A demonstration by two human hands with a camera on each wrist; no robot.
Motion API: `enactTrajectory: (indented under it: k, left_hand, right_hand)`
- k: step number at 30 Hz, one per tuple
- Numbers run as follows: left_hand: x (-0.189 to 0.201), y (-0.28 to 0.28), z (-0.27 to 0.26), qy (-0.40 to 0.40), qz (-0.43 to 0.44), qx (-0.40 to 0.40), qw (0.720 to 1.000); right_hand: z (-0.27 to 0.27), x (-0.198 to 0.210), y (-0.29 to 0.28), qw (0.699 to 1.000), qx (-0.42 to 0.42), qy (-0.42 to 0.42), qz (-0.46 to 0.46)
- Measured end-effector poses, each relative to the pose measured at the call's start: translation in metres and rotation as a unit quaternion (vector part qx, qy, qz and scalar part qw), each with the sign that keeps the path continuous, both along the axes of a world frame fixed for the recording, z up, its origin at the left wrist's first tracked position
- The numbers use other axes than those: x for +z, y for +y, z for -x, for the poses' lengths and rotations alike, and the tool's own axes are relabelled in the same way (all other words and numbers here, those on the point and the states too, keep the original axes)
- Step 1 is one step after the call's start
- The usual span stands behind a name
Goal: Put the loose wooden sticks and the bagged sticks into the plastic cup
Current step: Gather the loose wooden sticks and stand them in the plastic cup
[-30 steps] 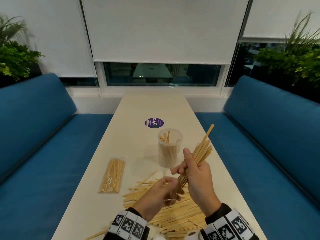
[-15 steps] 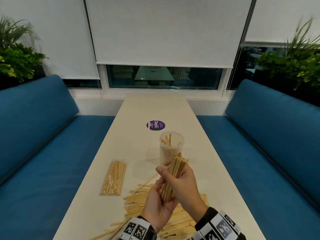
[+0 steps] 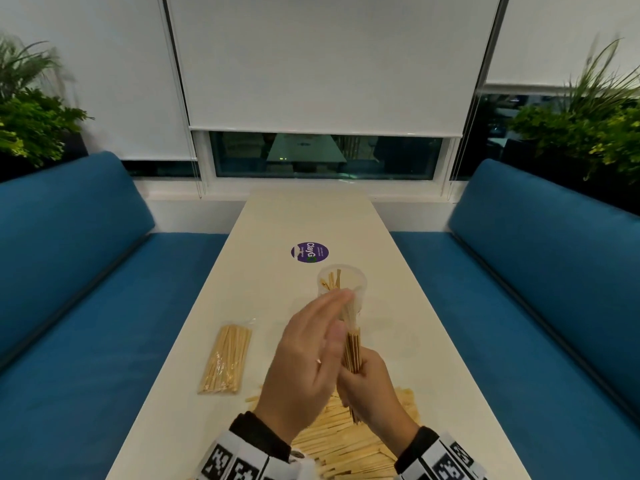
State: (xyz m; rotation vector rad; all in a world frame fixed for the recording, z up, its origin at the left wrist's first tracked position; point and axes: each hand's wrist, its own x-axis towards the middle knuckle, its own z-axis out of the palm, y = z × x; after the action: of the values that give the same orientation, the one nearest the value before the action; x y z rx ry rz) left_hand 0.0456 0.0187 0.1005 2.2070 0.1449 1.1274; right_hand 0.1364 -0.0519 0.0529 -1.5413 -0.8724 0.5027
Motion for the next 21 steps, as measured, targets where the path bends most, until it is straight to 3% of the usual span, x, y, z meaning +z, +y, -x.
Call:
enactTrajectory:
  k: [2, 3, 6, 8, 10, 12, 14, 17, 21]
  left_hand:
    - [-0.001, -0.005, -0.004, 0.036, -0.123, 0.033, 0.991]
    - [-0.005, -0.006, -0.005, 0.066, -0.151, 0.049, 0.985]
    - [-0.019, -0.011, -0.007, 0.142, -0.160, 0.044, 0.976]
    - [-0.019, -0.014, -0.006, 0.130, -0.104, 0.023, 0.986]
    - [-0.015, -0.014, -0.002, 0.111, 0.018, 0.014, 0.994]
    - [-0.018, -0.012, 0.004, 0.101, 0.146, 0.005, 0.984]
    - [-0.025, -0.006, 0.010, 0.145, 0.241, -0.024, 0.959]
    - [-0.034, -0.002, 0.017, 0.303, 0.276, -0.122, 0.904]
    - [-0.033, -0.010, 0.012, 0.350, 0.289, -0.166, 0.875]
  right_hand:
    - [0.002, -0.001, 0.004, 0.998, -0.010, -0.041, 0.043]
    - [0.005, 0.002, 0.004, 0.999, -0.035, -0.008, 0.040]
    - [0.011, 0.010, 0.000, 0.998, -0.043, 0.047, 0.007]
    - [0.010, 0.012, -0.003, 1.000, -0.013, 0.022, 0.018]
    - [0.009, 0.012, -0.005, 1.000, 0.006, 0.002, 0.009]
    - [0.009, 0.018, -0.005, 0.999, 0.013, 0.032, -0.021]
    - [0.005, 0.025, -0.005, 0.997, -0.008, 0.058, -0.047]
    - [0.002, 0.034, -0.005, 0.991, -0.018, 0.098, -0.088]
    - [0.010, 0.033, -0.004, 0.989, -0.001, 0.119, -0.084]
